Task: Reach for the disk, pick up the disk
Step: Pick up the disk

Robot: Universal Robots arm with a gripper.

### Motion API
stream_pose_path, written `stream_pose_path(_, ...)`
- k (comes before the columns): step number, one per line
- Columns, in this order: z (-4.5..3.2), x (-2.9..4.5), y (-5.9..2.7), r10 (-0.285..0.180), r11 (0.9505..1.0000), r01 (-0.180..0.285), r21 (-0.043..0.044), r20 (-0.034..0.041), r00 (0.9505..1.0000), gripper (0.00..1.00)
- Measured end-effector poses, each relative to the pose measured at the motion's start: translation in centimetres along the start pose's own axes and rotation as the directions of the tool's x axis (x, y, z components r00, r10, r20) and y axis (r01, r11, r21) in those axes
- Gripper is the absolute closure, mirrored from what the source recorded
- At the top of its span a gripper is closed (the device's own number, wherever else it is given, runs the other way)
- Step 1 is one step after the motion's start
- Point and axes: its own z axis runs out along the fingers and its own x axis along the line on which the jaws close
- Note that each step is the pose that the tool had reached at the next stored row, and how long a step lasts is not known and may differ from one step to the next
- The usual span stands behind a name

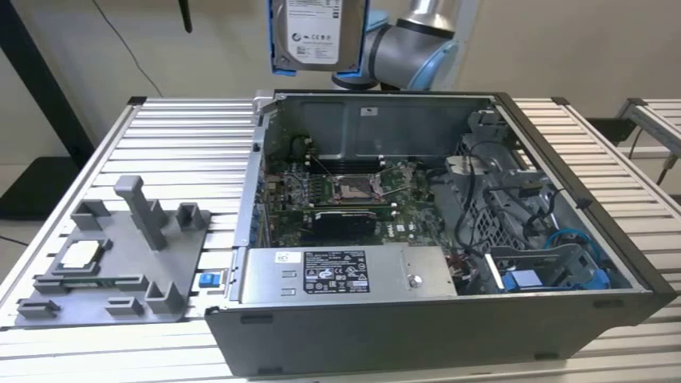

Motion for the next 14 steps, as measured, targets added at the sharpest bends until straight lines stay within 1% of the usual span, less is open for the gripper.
stream_pose_path(7, -0.09, -0.09, -3.19, 0.0, 1.0, 0.0, -0.0027, -0.0001, 1.0, 1.0)
stream_pose_path(8, -0.11, -0.11, -4.0, 0.0, 1.0, 0.0, -0.0032, -0.0002, 1.0, 1.0)
stream_pose_path(14, -0.19, -0.19, -6.77, 0.0, 1.0, 0.0, -0.0039, -0.0001, 1.0, 1.0)
